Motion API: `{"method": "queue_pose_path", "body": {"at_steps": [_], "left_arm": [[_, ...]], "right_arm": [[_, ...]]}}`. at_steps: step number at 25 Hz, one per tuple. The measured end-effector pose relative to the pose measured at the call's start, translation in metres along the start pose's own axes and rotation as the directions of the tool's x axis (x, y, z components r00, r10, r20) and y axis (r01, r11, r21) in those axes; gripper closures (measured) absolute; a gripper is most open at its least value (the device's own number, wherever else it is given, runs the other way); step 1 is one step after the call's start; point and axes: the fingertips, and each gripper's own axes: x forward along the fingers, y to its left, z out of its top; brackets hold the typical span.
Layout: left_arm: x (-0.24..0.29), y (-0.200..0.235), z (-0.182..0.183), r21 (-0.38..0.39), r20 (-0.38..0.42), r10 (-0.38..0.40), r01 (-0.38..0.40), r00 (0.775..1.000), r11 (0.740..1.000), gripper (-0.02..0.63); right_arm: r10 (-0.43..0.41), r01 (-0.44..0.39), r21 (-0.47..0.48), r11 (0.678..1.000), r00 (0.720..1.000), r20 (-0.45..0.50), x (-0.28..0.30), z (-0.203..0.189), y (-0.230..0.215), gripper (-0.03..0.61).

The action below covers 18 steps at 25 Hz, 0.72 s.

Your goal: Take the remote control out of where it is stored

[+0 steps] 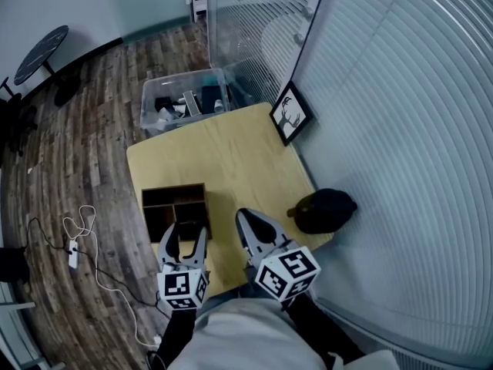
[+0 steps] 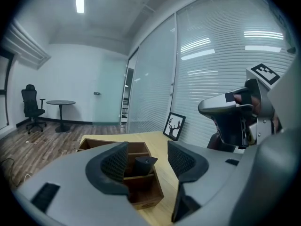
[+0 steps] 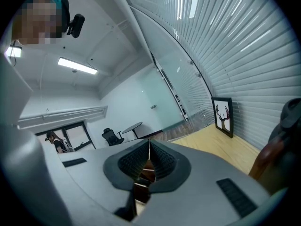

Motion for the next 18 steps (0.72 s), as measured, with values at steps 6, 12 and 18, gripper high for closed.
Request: {"method": "queue_pose_path", "body": {"at_steps": [6,12,18], "left_arm": [[0.008,0.005,-0.008,-0.001,-0.027,-0.002,0.002,1.0,1.0,0.373],[0.013,0.008,-0.012,-0.006,-0.038,0.002,-0.003,0.999,1.0,0.373],[0.021,0.003,-0.018,0.009,-0.037,-0.012,0.012,0.999,1.0,0.373]], "right_arm": [[-0.005,0.006,-0.012,1.0,1.0,0.002,0.003,0.0,0.0,0.572],[-0.015,0.015,-0.004,1.0,1.0,-0.005,0.004,-0.001,-0.003,0.572],[-0.027,0.027,-0.005,1.0,1.0,-0.005,0.001,-0.001,-0.007,0.572]]}}
